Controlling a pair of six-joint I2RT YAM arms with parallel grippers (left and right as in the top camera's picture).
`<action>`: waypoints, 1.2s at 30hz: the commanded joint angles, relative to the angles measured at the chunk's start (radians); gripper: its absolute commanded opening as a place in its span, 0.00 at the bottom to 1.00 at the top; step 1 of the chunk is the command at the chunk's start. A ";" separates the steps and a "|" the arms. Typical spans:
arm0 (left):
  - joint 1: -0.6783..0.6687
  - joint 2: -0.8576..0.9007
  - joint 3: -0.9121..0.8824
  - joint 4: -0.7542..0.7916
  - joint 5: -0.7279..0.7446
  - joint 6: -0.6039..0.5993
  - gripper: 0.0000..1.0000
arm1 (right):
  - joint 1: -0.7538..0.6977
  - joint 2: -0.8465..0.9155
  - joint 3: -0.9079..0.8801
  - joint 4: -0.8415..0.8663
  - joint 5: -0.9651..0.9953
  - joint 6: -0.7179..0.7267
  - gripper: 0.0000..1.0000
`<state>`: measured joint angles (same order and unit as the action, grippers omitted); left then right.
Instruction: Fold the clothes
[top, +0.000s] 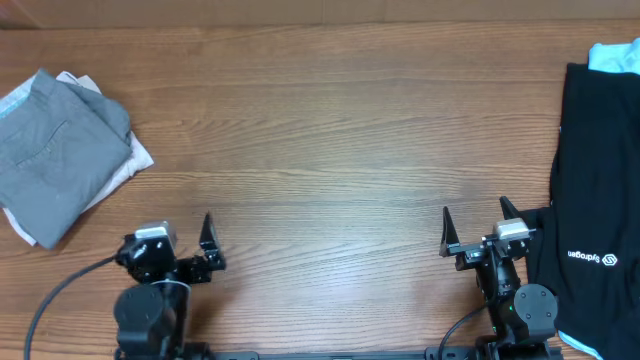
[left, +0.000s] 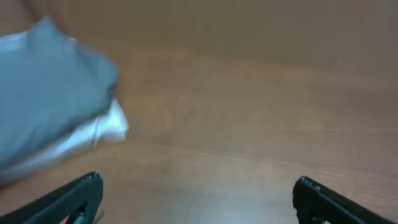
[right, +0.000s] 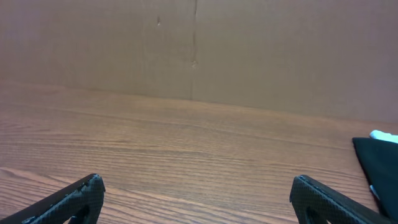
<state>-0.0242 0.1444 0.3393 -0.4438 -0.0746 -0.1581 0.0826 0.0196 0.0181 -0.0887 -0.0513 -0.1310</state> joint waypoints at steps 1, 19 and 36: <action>0.013 -0.108 -0.142 0.194 0.064 0.005 1.00 | -0.006 -0.009 -0.010 0.008 0.005 -0.001 1.00; 0.018 -0.141 -0.335 0.372 0.146 0.136 1.00 | -0.006 -0.009 -0.010 0.008 0.005 -0.001 1.00; 0.018 -0.140 -0.335 0.373 0.146 0.136 1.00 | -0.006 -0.009 -0.010 0.008 0.005 -0.001 1.00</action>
<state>-0.0170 0.0132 0.0082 -0.0708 0.0574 -0.0475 0.0803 0.0196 0.0181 -0.0891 -0.0517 -0.1318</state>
